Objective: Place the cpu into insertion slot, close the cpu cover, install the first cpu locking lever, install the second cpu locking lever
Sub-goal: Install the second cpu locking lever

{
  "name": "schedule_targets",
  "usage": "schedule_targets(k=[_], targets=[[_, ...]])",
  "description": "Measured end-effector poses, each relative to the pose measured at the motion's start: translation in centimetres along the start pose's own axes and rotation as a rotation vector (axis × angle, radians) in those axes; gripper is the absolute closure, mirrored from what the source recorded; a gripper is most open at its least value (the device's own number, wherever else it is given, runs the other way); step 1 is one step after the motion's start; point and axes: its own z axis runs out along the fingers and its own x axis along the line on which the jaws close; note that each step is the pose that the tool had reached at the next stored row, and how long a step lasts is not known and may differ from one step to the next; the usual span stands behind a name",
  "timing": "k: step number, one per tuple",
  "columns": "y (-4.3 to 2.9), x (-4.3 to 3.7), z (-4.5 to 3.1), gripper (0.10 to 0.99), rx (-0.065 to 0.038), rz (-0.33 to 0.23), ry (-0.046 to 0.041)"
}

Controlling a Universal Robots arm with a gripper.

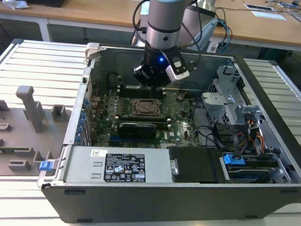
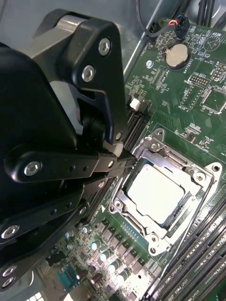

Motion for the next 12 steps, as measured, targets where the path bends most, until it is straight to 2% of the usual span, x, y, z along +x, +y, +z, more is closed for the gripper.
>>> schedule_targets(k=[8,12], targets=[[-0.32,0.03,0.03,0.98,0.0,0.0,-0.0001],[-0.29,0.02,-0.49,0.98,0.0,0.0,0.0]])
